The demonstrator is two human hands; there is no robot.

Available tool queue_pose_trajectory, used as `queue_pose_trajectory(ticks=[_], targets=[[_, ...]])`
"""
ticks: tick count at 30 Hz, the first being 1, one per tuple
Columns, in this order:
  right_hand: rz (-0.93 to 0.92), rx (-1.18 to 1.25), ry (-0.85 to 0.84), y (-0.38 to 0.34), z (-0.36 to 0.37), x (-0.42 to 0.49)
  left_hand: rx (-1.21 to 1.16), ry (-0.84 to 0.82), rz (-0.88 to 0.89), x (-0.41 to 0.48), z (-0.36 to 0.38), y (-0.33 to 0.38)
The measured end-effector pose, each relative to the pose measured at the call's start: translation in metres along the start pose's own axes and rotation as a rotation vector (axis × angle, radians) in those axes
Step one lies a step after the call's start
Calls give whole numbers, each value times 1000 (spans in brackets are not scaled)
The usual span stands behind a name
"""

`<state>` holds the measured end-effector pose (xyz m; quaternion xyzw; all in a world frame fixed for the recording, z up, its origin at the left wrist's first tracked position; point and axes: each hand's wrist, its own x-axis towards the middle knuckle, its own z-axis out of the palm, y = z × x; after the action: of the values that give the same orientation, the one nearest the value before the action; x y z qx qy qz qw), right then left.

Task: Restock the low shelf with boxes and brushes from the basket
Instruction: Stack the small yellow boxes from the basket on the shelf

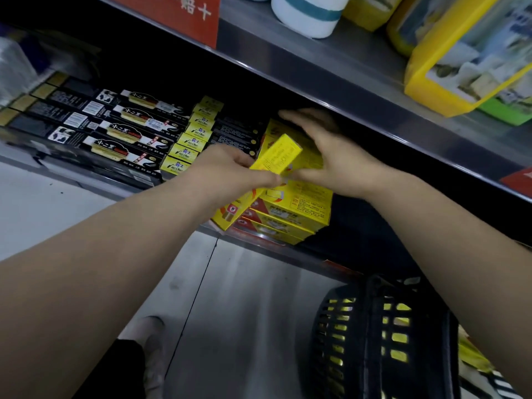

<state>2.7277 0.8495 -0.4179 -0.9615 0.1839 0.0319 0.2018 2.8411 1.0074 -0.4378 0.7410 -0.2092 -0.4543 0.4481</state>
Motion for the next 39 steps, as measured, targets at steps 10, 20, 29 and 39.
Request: queue_pose_trajectory(ticks=[10, 20, 29, 39], targets=[[59, 3, 50, -3, -4, -46, 382, 21, 370, -2, -1, 5], [494, -192, 136, 45, -2, -16, 869, -153, 522, 0, 23, -11], [444, 89, 50, 78, 21, 47, 1015, -208, 462, 7, 28, -14], [475, 194, -13, 81, 26, 44, 1041, -200, 488, 8, 31, -18]])
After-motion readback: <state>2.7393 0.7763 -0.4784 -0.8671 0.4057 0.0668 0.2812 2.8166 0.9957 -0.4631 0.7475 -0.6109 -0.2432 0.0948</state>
